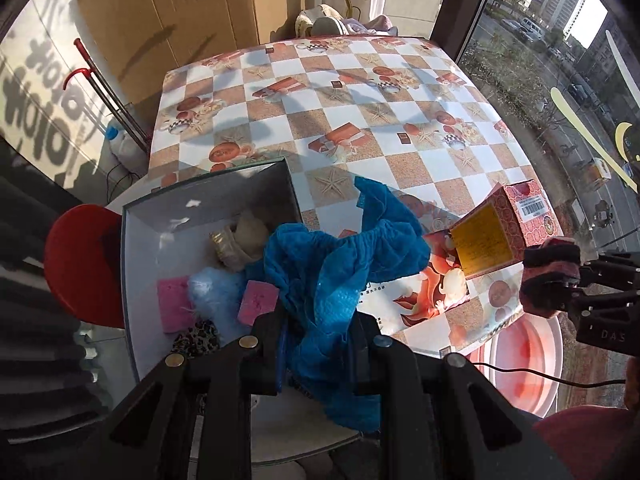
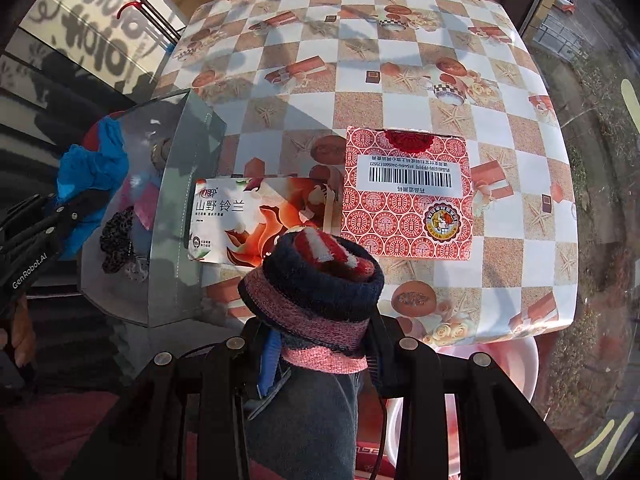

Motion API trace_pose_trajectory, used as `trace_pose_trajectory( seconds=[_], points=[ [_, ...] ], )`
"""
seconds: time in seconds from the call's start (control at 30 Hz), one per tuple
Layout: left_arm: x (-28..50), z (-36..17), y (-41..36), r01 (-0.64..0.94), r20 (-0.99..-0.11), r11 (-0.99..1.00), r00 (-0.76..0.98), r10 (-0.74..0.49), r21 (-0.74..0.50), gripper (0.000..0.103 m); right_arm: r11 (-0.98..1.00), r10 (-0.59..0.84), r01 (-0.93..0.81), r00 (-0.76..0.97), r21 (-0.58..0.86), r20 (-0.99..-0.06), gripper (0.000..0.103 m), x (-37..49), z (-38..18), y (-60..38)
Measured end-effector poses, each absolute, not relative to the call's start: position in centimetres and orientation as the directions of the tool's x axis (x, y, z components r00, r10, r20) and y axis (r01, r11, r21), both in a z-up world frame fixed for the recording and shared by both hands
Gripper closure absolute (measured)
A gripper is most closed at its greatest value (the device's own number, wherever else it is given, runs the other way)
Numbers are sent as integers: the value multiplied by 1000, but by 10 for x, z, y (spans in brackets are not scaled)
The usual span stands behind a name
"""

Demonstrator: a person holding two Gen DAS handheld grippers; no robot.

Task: Organize soft objects
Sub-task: 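Lift the blue cloth and knitted hat and carry them over the white box, then hold the blue cloth and knitted hat above the box interior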

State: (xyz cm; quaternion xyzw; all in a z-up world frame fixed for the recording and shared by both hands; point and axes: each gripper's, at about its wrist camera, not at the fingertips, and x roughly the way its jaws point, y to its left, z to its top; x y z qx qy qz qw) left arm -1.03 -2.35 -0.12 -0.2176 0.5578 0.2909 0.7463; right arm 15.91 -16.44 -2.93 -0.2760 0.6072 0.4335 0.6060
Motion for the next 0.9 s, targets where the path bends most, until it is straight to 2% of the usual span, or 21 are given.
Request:
trace_pose_trajectory(
  seconds=[0.17,0.47,0.9],
  points=[
    [-48,0,-11,-762,-957,647,158,244,39,79,340,241,-915,-137,216,-961,66,128,-11,-113],
    [-94,-9,4,-862,-962,503,84,262,62,79,169,261,-952,-205,254,-943,66,73,4,-42],
    [-110,-25,8,-898,-972,436,43,229,63,79,88,227,-958,-248,274,-942,66,35,-1,-7]
  ],
)
